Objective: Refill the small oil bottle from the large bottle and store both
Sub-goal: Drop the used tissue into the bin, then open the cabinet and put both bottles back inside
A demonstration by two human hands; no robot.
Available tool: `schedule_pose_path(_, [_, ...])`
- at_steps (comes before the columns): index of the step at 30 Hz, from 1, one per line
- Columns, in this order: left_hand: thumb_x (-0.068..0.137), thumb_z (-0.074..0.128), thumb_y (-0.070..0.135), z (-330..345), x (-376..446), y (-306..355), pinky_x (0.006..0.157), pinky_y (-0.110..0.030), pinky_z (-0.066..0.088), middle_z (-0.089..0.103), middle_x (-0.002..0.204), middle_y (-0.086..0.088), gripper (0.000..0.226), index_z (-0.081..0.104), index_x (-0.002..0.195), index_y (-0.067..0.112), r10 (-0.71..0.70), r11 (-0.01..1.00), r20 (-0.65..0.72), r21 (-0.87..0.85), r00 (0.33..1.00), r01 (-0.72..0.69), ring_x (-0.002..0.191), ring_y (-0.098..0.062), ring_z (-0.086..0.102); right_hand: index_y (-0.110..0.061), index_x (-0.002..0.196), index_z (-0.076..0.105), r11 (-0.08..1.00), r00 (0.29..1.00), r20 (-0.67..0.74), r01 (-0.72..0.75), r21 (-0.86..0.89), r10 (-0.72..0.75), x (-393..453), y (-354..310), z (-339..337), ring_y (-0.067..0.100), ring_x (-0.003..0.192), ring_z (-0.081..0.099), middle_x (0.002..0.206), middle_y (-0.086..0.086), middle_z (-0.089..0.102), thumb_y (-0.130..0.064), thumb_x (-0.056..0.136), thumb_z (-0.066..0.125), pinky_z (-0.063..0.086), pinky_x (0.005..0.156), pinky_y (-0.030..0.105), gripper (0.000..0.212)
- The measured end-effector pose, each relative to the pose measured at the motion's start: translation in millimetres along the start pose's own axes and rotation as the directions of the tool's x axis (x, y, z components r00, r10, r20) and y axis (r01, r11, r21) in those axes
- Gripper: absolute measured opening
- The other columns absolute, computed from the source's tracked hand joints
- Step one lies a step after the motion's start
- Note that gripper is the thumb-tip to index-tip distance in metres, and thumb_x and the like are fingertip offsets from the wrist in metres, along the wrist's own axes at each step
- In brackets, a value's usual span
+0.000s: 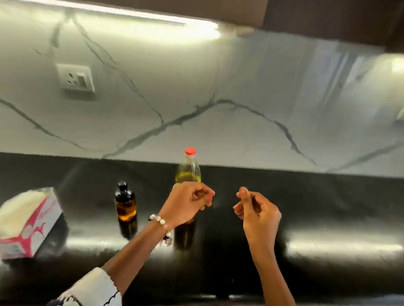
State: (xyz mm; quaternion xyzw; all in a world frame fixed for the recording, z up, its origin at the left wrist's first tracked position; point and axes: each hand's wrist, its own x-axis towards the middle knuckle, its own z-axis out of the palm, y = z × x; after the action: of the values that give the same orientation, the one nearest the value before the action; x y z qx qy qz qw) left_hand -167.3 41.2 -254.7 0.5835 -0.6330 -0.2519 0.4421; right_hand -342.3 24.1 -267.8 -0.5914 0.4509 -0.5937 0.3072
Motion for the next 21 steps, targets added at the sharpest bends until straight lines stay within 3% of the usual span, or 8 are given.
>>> schedule_pose_path(4, [0.087, 0.068, 0.010, -63, 36, 32, 0.072, -0.008, 0.049, 0.074, 0.082, 0.010, 0.012, 0.076, 0.094, 0.015, 0.229, 0.967, -0.199, 0.157, 0.953, -0.199, 0.072, 0.006, 0.067, -0.019, 0.079, 0.070, 0.974, 0.979, 0.031, 0.198, 0.108, -0.203, 42, -56, 32, 0.014, 0.057, 0.066, 0.061, 0.000, 0.067, -0.040, 0.085, 0.059, 0.058, 0.063, 0.042, 0.024])
schedule_pose_path(7, [0.089, 0.065, 0.013, -107, 60, 55, 0.070, -0.014, 0.053, 0.075, 0.080, 0.006, 0.012, 0.075, 0.097, 0.017, 0.376, 0.913, -0.284, 0.277, 0.882, -0.300, 0.069, 0.004, 0.067, -0.014, 0.081, 0.070, 0.928, 0.942, 0.039, 0.321, 0.188, -0.334, 71, -94, 56, 0.015, 0.053, 0.063, 0.059, 0.001, 0.066, -0.040, 0.085, 0.058, 0.055, 0.057, 0.037, 0.029])
schedule_pose_path(10, [0.091, 0.063, 0.019, -140, 85, 71, 0.069, -0.021, 0.054, 0.075, 0.084, 0.005, 0.013, 0.074, 0.098, 0.017, 0.558, 0.810, -0.404, 0.457, 0.725, -0.368, 0.074, -0.004, 0.068, -0.011, 0.083, 0.070, 0.873, 0.894, 0.023, 0.432, 0.225, -0.448, 101, -123, 77, 0.018, 0.052, 0.063, 0.059, 0.002, 0.066, -0.039, 0.087, 0.056, 0.054, 0.054, 0.037, 0.032])
schedule_pose_path(12, [0.092, 0.060, 0.017, -156, 103, 82, 0.071, -0.027, 0.055, 0.075, 0.091, 0.001, 0.016, 0.073, 0.100, 0.014, 0.644, 0.742, -0.473, 0.577, 0.601, -0.341, 0.081, -0.015, 0.068, -0.007, 0.087, 0.070, 0.847, 0.883, -0.012, 0.455, 0.274, -0.470, 121, -136, 92, 0.018, 0.054, 0.064, 0.063, 0.006, 0.067, -0.031, 0.089, 0.056, 0.055, 0.055, 0.035, 0.028])
schedule_pose_path(16, [0.084, 0.059, 0.005, -180, 136, 103, 0.079, -0.034, 0.047, 0.069, 0.097, -0.005, 0.022, 0.069, 0.102, 0.011, 0.760, 0.611, -0.488, 0.762, 0.429, -0.216, 0.093, -0.027, 0.059, 0.000, 0.091, 0.069, 0.830, 0.923, -0.109, 0.381, 0.408, -0.370, 159, -157, 119, 0.019, 0.057, 0.063, 0.067, 0.010, 0.067, -0.019, 0.094, 0.056, 0.054, 0.055, 0.027, 0.022])
schedule_pose_path(18, [0.078, 0.063, 0.000, -190, 150, 110, 0.080, -0.034, 0.046, 0.065, 0.104, -0.005, 0.030, 0.067, 0.106, 0.010, 0.791, 0.559, -0.455, 0.809, 0.410, -0.180, 0.100, -0.028, 0.058, -0.001, 0.094, 0.068, 0.834, 0.964, -0.119, 0.264, 0.485, -0.236, 177, -168, 129, 0.021, 0.060, 0.062, 0.070, 0.010, 0.066, -0.018, 0.095, 0.057, 0.052, 0.054, 0.028, 0.021])
schedule_pose_path(21, [0.073, 0.063, -0.003, -201, 168, 118, 0.080, -0.033, 0.046, 0.060, 0.116, -0.005, 0.042, 0.062, 0.113, 0.011, 0.796, 0.508, -0.415, 0.854, 0.441, -0.112, 0.108, -0.026, 0.055, -0.005, 0.104, 0.064, 0.782, 0.999, -0.023, 0.041, 0.622, -0.033, 205, -185, 136, 0.024, 0.077, 0.066, 0.087, 0.011, 0.068, -0.016, 0.094, 0.057, 0.053, 0.062, 0.031, 0.017])
